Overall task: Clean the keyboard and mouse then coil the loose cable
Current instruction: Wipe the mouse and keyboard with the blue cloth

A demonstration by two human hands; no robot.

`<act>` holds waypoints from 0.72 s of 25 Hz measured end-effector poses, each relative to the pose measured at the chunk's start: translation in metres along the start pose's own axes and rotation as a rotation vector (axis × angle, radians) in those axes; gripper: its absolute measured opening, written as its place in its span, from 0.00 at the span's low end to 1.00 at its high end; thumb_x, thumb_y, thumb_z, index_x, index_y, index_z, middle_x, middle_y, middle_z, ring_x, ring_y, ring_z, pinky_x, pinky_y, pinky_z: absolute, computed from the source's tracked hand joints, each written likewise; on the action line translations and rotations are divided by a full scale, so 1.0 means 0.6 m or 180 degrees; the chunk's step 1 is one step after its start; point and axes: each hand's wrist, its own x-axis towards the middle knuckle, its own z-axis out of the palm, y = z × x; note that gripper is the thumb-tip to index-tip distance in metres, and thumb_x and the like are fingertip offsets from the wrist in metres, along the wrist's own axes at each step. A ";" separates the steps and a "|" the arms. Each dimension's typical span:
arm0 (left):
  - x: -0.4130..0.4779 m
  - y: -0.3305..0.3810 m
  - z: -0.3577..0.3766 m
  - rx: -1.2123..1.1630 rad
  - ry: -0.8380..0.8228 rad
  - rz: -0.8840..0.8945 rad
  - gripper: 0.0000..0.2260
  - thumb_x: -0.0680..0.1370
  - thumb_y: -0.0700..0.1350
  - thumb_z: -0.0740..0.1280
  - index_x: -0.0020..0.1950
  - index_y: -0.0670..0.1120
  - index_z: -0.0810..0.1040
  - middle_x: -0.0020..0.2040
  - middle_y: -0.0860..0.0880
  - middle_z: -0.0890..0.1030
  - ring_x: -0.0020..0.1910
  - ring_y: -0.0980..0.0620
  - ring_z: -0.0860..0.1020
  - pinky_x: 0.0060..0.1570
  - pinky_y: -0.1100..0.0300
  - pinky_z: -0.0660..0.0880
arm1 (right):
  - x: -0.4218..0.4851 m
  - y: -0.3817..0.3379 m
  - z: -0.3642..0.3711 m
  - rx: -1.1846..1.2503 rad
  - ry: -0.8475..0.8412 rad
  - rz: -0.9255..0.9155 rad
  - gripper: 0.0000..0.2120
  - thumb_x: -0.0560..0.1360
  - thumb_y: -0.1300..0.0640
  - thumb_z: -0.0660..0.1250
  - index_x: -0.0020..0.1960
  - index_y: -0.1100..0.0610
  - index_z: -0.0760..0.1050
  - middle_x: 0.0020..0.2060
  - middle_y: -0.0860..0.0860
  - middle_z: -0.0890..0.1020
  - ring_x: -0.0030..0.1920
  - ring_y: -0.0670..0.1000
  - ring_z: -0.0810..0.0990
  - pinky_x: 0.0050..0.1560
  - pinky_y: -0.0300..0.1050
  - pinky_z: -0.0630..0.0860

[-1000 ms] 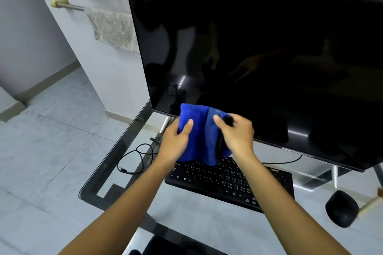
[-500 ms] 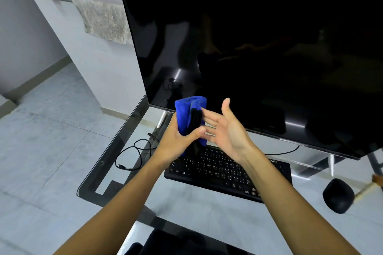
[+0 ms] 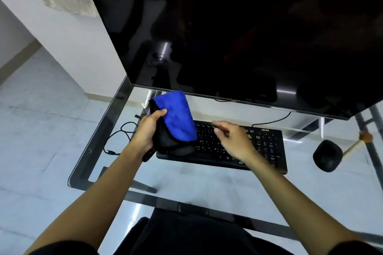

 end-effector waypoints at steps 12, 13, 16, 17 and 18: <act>0.032 0.020 0.112 0.4572 -0.0264 0.2821 0.14 0.71 0.40 0.66 0.56 0.45 0.72 0.44 0.43 0.81 0.44 0.39 0.78 0.41 0.54 0.70 | -0.041 0.125 0.075 -0.2109 -0.0571 -0.0764 0.34 0.78 0.40 0.46 0.77 0.52 0.37 0.76 0.45 0.37 0.75 0.44 0.35 0.75 0.42 0.35; 0.041 0.009 0.127 0.4682 -0.0574 0.2915 0.15 0.71 0.39 0.65 0.57 0.46 0.73 0.45 0.44 0.81 0.46 0.40 0.78 0.43 0.55 0.68 | -0.041 0.129 0.077 -0.2149 -0.0538 -0.0783 0.34 0.79 0.40 0.46 0.77 0.53 0.37 0.76 0.45 0.37 0.75 0.44 0.35 0.74 0.42 0.34; 0.070 -0.027 0.149 0.5343 -0.1353 0.2932 0.22 0.71 0.38 0.65 0.65 0.52 0.73 0.55 0.50 0.81 0.55 0.46 0.75 0.55 0.54 0.66 | -0.039 0.132 0.080 -0.2191 -0.0511 -0.0809 0.33 0.79 0.40 0.46 0.77 0.54 0.39 0.76 0.46 0.39 0.76 0.45 0.36 0.74 0.43 0.33; 0.080 -0.036 0.148 0.5569 -0.1431 0.2906 0.24 0.72 0.37 0.65 0.66 0.52 0.73 0.59 0.52 0.80 0.58 0.48 0.73 0.58 0.53 0.64 | -0.038 0.133 0.081 -0.2186 -0.0522 -0.0818 0.33 0.79 0.40 0.46 0.77 0.55 0.40 0.75 0.46 0.39 0.76 0.46 0.37 0.74 0.43 0.33; 0.088 -0.043 0.145 0.5689 -0.1436 0.2916 0.25 0.72 0.36 0.65 0.67 0.53 0.73 0.61 0.53 0.78 0.60 0.48 0.71 0.60 0.52 0.63 | -0.038 0.132 0.081 -0.2167 -0.0521 -0.0831 0.33 0.79 0.40 0.46 0.77 0.55 0.40 0.75 0.46 0.39 0.76 0.46 0.37 0.73 0.42 0.32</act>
